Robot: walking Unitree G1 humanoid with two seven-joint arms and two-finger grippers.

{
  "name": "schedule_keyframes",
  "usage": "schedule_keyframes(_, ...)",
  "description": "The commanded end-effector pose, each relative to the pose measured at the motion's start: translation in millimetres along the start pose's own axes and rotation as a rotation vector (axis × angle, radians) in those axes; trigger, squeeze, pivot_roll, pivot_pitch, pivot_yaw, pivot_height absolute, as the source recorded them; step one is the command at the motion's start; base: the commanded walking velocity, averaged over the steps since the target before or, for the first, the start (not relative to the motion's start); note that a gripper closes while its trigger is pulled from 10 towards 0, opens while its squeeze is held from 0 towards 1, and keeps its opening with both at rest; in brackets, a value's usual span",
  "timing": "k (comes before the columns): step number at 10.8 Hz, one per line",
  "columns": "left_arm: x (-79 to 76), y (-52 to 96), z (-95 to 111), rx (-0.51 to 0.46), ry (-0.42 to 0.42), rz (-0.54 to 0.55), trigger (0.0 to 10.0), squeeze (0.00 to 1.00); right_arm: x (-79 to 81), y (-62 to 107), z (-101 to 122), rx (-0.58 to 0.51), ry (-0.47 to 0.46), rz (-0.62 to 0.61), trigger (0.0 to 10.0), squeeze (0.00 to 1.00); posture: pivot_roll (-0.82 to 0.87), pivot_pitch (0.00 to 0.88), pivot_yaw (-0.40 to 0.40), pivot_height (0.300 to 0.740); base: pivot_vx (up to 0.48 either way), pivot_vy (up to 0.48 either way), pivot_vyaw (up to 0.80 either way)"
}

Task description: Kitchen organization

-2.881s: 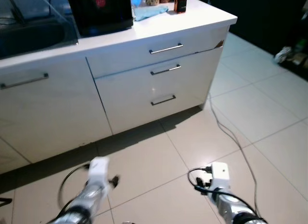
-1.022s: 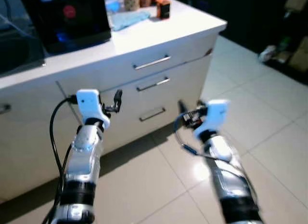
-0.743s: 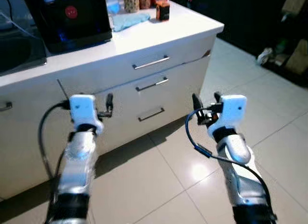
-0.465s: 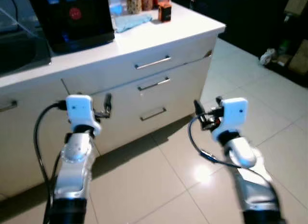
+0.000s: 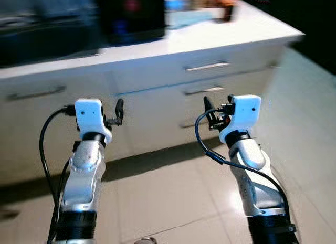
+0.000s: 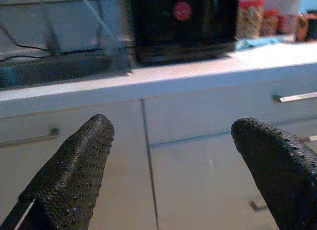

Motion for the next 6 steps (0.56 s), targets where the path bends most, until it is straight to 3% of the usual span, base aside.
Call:
schedule_keyframes(1, -4.9, -5.3, 7, -0.015, 0.024, -0.011, 10.0, 0.0, 3.5, -3.9, 13, -0.043, 0.015, -0.004, 10.0, 0.0, -0.05, 0.0, 0.063, 0.74, 0.0, 0.0, 0.68)
schedule_keyframes(3, -17.6, -10.5, 12, -0.019, 0.076, -0.035, 10.0, 0.0, -0.6, -4.3, 21, -0.069, 0.016, -0.012, 10.0, 0.0, -0.05, 0.002, 0.053, 0.74, 0.0, 0.0, 0.0)
schedule_keyframes(6, -19.4, -11.0, 12, -0.015, 0.097, -0.043, 10.0, 0.0, 2.7, -5.9, 28, -0.096, 0.032, 0.005, 10.0, 0.0, -0.05, 0.007, 0.049, 0.74, 0.354, 0.0, 0.0)
Point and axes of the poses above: a point about 5 cm out from each wrist's last joint towards the gripper, its own y axis pointing back from the gripper into the wrist, its own z axis along the axis of the wrist's last joint, x = y × z, the point moved 5 cm from there along -y, pointing out of the wrist towards the gripper, and after that the axes turned 11 degrees about y, right-handed, at the moved point
